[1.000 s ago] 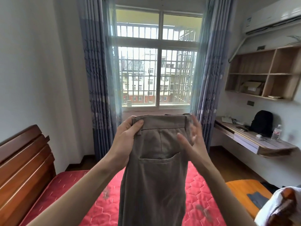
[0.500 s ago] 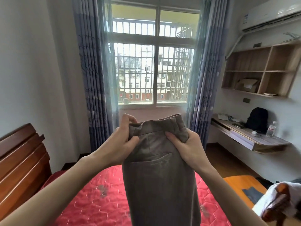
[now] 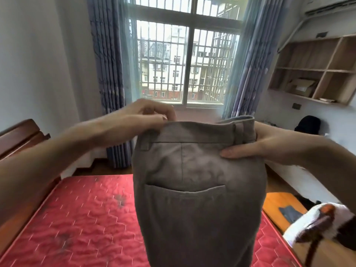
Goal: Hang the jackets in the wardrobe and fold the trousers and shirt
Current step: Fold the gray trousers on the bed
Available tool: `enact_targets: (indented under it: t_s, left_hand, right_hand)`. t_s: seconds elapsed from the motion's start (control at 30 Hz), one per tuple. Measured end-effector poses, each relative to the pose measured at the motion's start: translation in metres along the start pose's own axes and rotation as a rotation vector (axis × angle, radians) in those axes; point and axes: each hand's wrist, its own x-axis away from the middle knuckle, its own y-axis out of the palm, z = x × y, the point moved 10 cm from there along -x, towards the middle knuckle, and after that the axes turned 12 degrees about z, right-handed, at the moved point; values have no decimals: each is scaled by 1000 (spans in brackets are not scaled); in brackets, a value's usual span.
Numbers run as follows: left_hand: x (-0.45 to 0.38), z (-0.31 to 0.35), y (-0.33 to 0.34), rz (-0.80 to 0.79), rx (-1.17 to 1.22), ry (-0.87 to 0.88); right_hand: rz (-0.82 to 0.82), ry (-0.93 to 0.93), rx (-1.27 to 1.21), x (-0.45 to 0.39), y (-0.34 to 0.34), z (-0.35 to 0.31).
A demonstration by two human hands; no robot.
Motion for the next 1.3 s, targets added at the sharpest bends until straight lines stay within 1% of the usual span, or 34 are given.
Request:
enact_targets:
  t_s: [0.1,0.17,0.23,0.27,0.33,0.4,0.43,0.47,0.53,0.67,0.7,0.8,0.87,0.93,1.0,1.13,1.2,1.3]
  left_hand:
    - [-4,14,-15,-96,-143,29]
    - [-7,1,-16,-270,-212,-84]
    - [-7,-23,-12,-456,-237,-252]
    - [-8,-35,-11,-513,-260,-303]
    - [-19,-58,-11,-534,-323,-355]
    - [-38,-85,-15,-460,-421,-371]
    - [-50,-100,-21,-390,-480,-370]
    - [-64,-115,-29,-309,-541,-364]
    - [-90,-141,-44,-179,-648,-343]
    - [-141,-162,-81,-10,-860,-254]
    - [-153,-161,-93,47,-922,-215]
    - [-177,-144,-126,235,-1123,-60]
    - [-184,-128,-141,346,-1180,37]
    - [-186,-113,-151,417,-1177,96]
    - [-185,-103,-155,428,-1170,113]
    - [-167,-107,-140,333,-1125,130]
    - [-149,-119,-117,278,-1093,150]
    - [-115,-153,-72,228,-1019,171]
  right_hand:
    - [57,-117,-58,-5,-5,-22]
    - [13,-131,-47,-16,2,-26]
    - [-75,-57,-19,-33,10,-16]
    - [-125,1,14,-44,13,-9]
    - [-229,118,129,-68,15,7]
    - [-289,175,299,-101,11,23]
    - [-273,182,390,-122,7,31]
    - [-230,182,472,-146,1,39]
    - [-86,150,603,-194,-11,50]
    - [187,-43,937,-270,-30,37]
    - [264,-90,962,-282,-37,29]
    - [466,-206,916,-302,-58,0]
    - [572,-260,895,-303,-70,-21]
    - [638,-328,883,-299,-76,-38]
    - [678,-403,870,-289,-78,-49]
    - [684,-506,889,-262,-68,-36]
    - [657,-524,948,-249,-56,-14]
    - [591,-511,1014,-224,-30,40]
